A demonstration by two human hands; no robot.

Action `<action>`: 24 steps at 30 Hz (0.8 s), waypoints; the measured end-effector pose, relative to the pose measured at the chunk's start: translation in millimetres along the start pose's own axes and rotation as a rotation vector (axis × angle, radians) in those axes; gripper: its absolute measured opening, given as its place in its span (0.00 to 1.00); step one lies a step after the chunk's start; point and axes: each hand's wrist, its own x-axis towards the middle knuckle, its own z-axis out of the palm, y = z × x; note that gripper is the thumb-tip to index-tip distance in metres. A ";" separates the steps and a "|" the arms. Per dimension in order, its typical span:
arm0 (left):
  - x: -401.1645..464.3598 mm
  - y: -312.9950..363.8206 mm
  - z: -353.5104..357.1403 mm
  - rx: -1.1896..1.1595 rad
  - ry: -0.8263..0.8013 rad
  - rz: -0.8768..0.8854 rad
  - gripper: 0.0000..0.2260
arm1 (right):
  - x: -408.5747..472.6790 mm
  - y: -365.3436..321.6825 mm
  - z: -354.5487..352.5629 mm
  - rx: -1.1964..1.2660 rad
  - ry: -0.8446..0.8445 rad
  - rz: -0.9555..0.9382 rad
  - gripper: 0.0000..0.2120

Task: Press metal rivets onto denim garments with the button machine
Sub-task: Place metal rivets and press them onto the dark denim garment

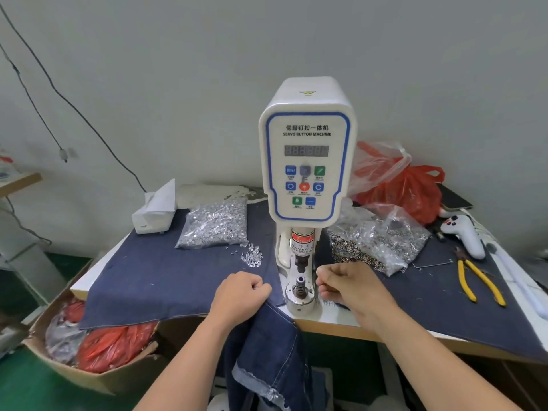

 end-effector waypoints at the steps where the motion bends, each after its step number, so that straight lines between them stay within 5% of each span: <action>1: 0.2 -0.2 0.2 0.002 -0.002 0.000 0.13 | -1.0 0.5 3.0 0.039 -0.035 0.035 0.09; 11: -0.5 -1.3 0.2 -0.001 -0.009 -0.005 0.13 | 0.4 -3.6 21.8 0.512 -0.071 0.356 0.03; 24: -2.7 0.2 -2.4 -0.052 -0.022 -0.002 0.14 | -2.4 -3.7 21.9 0.657 -0.163 0.428 0.04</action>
